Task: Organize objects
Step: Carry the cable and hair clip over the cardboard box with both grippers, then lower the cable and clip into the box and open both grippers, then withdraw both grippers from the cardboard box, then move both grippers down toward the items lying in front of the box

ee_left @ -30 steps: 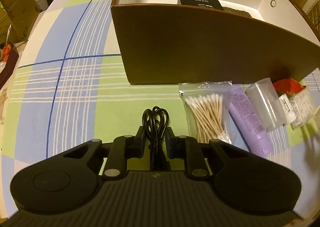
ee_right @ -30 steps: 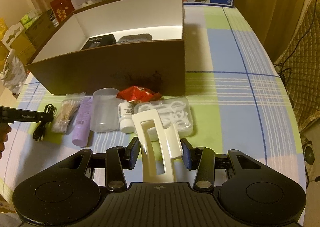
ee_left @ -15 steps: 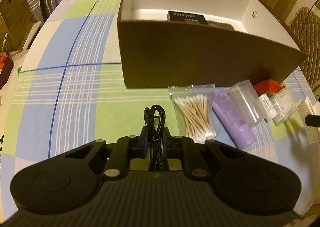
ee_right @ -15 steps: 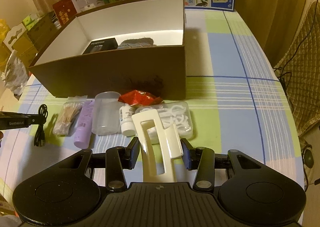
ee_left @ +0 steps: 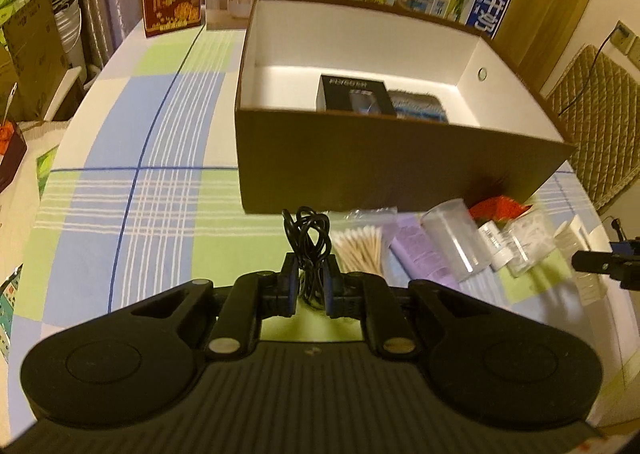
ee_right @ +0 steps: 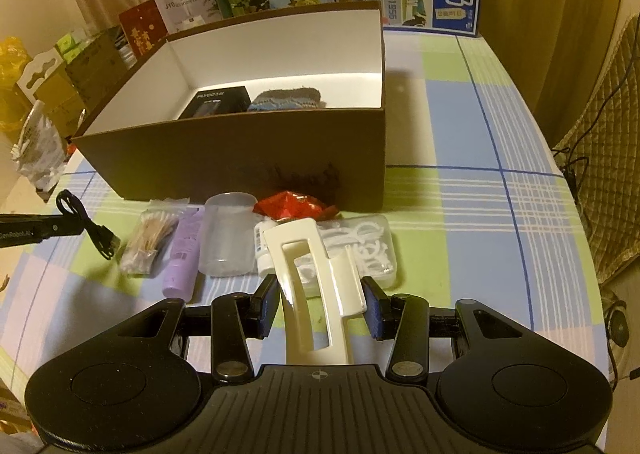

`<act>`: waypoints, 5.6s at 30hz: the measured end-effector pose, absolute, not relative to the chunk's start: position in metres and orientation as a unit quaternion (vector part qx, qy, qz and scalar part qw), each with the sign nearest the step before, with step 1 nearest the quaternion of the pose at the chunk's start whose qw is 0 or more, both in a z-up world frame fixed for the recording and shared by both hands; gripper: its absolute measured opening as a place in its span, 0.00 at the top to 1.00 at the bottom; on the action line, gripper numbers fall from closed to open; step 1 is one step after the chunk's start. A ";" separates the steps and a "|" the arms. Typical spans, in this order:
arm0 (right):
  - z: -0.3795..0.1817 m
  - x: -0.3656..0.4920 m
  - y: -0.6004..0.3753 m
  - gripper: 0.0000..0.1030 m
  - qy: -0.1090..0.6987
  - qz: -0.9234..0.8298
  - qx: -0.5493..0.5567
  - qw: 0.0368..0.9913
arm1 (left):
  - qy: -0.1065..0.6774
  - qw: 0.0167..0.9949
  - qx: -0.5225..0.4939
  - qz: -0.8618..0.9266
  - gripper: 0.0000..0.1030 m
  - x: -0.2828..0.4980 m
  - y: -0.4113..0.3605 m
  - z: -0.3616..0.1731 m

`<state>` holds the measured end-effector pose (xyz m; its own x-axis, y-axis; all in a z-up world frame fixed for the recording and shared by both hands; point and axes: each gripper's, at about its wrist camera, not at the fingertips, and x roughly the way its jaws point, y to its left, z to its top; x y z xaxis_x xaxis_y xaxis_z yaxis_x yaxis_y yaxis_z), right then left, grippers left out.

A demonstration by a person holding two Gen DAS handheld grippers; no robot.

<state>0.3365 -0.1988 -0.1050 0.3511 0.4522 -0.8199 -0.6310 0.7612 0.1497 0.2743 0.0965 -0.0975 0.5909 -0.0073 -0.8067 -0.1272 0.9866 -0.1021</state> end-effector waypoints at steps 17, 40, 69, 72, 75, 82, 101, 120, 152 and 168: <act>-0.084 0.340 -0.195 0.60 0.437 0.349 -0.087 0.824 | 0.387 0.920 -0.061 0.001 0.91 0.269 0.078 -0.035; -0.036 0.398 -0.127 0.60 0.374 0.392 -0.052 0.839 | 0.329 0.943 -0.045 -0.015 0.91 0.327 0.087 0.013; -0.091 0.463 -0.089 0.61 0.440 0.328 -0.081 0.832 | 0.531 0.847 -0.026 0.023 0.90 0.431 0.111 -0.092; -0.094 0.465 -0.088 0.60 0.446 0.320 -0.085 0.832 | 0.533 0.846 -0.023 0.018 0.89 0.435 0.109 -0.095; -0.098 0.468 -0.087 0.60 0.450 0.312 -0.089 0.832 | 0.531 0.847 -0.021 0.017 0.86 0.439 0.108 -0.095; -0.101 0.471 -0.082 0.60 0.451 0.300 -0.097 0.835 | 0.525 0.851 -0.017 0.012 0.77 0.443 0.103 -0.093; -0.088 0.453 -0.084 0.17 0.429 0.332 -0.118 0.832 | 0.494 0.869 -0.018 0.009 0.36 0.433 0.096 -0.072; -0.053 0.421 -0.112 0.07 0.421 0.340 -0.074 0.838 | 0.474 0.879 -0.037 0.027 0.20 0.396 0.081 -0.030; -0.030 0.355 -0.172 0.06 0.416 0.359 -0.055 0.834 | 0.469 0.881 -0.057 0.028 0.19 0.309 0.041 -0.012; -0.043 0.339 -0.198 0.06 0.436 0.380 -0.070 0.812 | 0.485 0.870 -0.073 0.049 0.19 0.280 0.018 -0.025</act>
<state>0.3390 -0.1981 -0.0435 0.3299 0.5567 -0.7624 -0.6791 0.7009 0.2180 0.2797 0.0185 -0.0255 0.5241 0.0134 -0.8516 -0.1558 0.9845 -0.0804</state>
